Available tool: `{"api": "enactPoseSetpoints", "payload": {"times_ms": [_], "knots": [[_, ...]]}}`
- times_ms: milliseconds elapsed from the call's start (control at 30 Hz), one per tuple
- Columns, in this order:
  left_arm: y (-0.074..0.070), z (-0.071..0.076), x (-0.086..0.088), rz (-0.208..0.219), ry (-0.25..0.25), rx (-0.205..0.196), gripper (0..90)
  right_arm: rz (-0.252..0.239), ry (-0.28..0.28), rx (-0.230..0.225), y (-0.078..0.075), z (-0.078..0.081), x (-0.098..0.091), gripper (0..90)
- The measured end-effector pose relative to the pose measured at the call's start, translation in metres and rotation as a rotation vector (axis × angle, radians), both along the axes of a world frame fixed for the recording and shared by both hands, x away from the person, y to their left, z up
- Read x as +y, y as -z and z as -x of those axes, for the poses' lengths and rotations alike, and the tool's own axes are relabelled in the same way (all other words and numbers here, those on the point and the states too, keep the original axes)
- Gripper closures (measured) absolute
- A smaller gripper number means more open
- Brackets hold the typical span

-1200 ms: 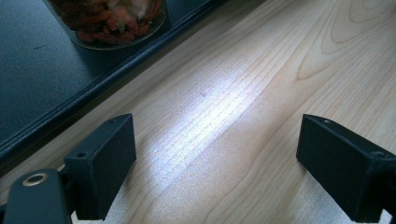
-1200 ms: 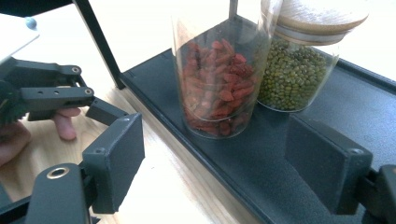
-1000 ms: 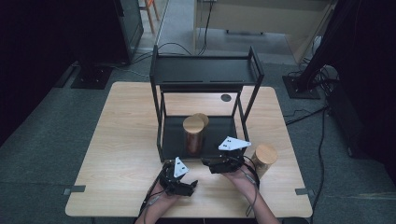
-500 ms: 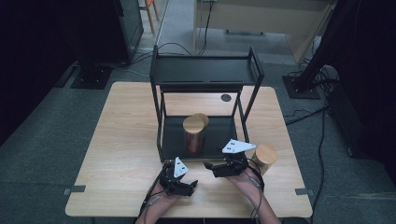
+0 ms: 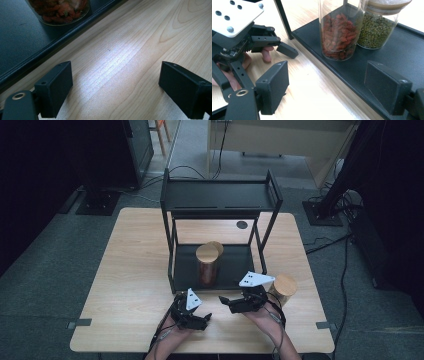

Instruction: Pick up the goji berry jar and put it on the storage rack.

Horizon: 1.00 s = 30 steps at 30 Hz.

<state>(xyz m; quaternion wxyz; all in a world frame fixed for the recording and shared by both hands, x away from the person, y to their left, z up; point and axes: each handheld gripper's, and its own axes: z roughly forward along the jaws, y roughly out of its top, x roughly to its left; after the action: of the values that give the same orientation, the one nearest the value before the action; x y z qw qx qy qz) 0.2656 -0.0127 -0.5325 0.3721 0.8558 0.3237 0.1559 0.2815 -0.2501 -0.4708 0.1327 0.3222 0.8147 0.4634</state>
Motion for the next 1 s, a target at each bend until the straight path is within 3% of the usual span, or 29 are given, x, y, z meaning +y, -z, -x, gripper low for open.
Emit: {"api": "enactPoseSetpoints", "payload": {"times_ms": [1000], "knots": [[0.0, 0.0, 0.0, -0.001, 0.0, 0.0, 12.2, 0.006, 0.0, 0.011, -0.013, 0.008, -0.016, 20.6]]}}
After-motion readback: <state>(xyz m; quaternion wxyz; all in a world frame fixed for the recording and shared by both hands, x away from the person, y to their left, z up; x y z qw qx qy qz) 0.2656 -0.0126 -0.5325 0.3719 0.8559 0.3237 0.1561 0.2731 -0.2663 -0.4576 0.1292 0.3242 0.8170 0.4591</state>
